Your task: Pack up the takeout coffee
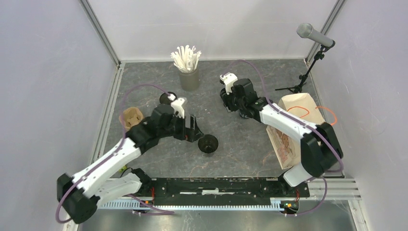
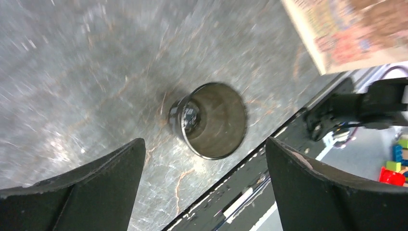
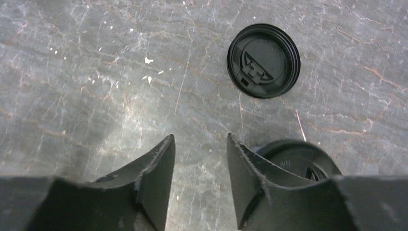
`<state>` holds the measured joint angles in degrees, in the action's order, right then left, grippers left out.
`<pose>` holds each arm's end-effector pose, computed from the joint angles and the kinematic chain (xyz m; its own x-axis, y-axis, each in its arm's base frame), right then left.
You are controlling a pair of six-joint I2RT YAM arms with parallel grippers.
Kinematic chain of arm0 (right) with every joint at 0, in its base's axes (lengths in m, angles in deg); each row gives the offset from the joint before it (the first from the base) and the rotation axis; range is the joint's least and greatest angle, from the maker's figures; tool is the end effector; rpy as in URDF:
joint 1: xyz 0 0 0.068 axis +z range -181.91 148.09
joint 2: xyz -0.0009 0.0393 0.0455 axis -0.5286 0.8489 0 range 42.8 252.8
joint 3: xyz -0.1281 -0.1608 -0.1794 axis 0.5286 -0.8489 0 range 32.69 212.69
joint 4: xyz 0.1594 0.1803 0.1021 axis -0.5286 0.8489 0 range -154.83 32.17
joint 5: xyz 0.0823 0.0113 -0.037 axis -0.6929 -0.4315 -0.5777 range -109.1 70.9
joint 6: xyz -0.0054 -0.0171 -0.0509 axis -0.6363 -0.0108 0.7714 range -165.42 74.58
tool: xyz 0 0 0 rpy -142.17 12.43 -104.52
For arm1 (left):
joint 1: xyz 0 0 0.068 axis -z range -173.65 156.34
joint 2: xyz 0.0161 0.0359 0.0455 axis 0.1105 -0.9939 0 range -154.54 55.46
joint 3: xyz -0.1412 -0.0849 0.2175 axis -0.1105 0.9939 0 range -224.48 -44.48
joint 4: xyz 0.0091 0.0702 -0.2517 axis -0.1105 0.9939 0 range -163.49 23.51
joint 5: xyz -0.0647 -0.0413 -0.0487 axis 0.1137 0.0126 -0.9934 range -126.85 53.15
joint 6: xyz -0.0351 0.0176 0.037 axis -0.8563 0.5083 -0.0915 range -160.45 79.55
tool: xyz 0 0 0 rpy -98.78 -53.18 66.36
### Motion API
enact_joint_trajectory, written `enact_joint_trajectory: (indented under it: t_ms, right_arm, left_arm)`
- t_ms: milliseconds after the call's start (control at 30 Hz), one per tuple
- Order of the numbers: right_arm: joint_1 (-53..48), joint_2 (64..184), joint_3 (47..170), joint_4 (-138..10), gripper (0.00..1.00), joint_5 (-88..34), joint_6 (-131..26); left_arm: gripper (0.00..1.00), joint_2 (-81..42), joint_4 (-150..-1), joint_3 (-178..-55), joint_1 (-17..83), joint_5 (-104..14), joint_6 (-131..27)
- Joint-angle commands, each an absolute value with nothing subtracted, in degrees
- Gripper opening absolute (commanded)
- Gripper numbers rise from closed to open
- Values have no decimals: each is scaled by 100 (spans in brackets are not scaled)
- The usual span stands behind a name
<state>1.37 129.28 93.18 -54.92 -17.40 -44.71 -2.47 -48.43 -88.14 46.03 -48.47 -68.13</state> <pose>0.2841 0.1851 0.2594 -0.4835 -0.3322 -0.8098 -0.5344 0.8448 -0.0275 0.1618 -0.1436 0.2660 -0.7782 0.0544 -0.6257 0.4335 0.7675 -0.4724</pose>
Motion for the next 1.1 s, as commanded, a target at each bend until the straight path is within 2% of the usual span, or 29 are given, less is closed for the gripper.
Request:
enact_joint_trajectory:
  t_ms: [0, 67, 167, 300, 400, 733, 933, 1067]
  right_arm:
    - [158, 13553, 10054, -5806, 44, -1615, -4279]
    - [158, 13903, 10319, -5815, 38, -1605, -4279]
    - [149, 14436, 10697, -5809, 34, -1485, -4204]
    - [99, 15082, 11222, -5683, 27, -1338, -3908]
    - [-10, 15477, 11588, -5578, 26, -1382, -3913]
    - [-332, 16104, 12023, -5552, 29, -1890, -4205]
    - [-411, 16303, 12056, -5584, 30, -1965, -4208]
    - [-470, 16371, 12049, -5621, 22, -2221, -4215]
  left_arm:
    - [100, 866, -3984, -9713, 4625, -4329, -6058]
    - [100, 1363, -3713, -9748, 4630, -3976, -5758]
    - [100, 2183, -3512, -9514, 4629, -3432, -5432]
    - [100, 3249, -4054, -8582, 4625, -4162, -5167]
    - [100, 3738, -4329, -8187, 4627, -4214, -5433]
    - [98, 3298, -4093, -8311, 4625, -4704, -5103]
    - [97, 3457, -4127, -8264, 4617, -4701, -5100]
    - [97, 3557, -4115, -8242, 4618, -4584, -5100]
